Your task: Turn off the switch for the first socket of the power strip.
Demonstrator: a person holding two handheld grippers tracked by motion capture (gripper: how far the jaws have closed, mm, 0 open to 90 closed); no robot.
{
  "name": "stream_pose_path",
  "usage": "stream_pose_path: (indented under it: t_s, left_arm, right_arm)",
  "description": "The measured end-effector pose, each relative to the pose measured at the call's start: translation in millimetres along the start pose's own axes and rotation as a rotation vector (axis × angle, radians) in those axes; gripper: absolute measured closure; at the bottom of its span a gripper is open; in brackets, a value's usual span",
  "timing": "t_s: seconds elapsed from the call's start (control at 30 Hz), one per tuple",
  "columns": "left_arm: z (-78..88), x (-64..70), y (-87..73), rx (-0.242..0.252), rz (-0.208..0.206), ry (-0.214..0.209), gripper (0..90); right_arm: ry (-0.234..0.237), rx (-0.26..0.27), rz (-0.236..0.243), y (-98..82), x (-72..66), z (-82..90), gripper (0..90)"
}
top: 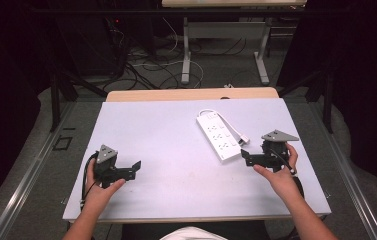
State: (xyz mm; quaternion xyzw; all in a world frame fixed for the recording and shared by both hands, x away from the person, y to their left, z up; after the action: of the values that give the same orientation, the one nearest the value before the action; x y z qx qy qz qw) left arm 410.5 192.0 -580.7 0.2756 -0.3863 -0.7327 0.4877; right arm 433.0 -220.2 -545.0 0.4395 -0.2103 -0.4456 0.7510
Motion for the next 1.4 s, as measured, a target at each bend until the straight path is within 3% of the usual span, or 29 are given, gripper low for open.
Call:
stream_pose_path:
  t_s: [0.33,0.67,1.4]
  left_arm:
    - [0.5,-0.2,0.5,0.004,0.001,0.001,0.9]
    - [0.3,0.8,0.4,0.002,0.014,-0.004,0.9]
    - [0.6,-0.4,0.9,0.006,0.008,-0.001,1.0]
  right_arm:
    - [0.012,0.000,0.029,18.7,-2.3,-3.3,5.6]
    - [0.042,-0.026,0.026,29.1,-5.6,-8.4,8.4]
    - [0.055,-0.081,0.059,46.5,-7.1,-23.8,14.1]
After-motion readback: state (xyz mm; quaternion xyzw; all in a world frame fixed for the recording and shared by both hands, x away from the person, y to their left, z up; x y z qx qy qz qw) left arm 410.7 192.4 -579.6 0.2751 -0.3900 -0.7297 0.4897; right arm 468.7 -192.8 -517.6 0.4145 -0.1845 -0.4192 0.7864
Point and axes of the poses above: each handheld gripper's, and its own axes: z roughly backward along the jaws, y roughly out of its top, x roughly to its right, the point moved 10 cm from there along -z, roughly forward along the jaws, and after that the axes turned 8 degrees about y, right-handed, at the moved point
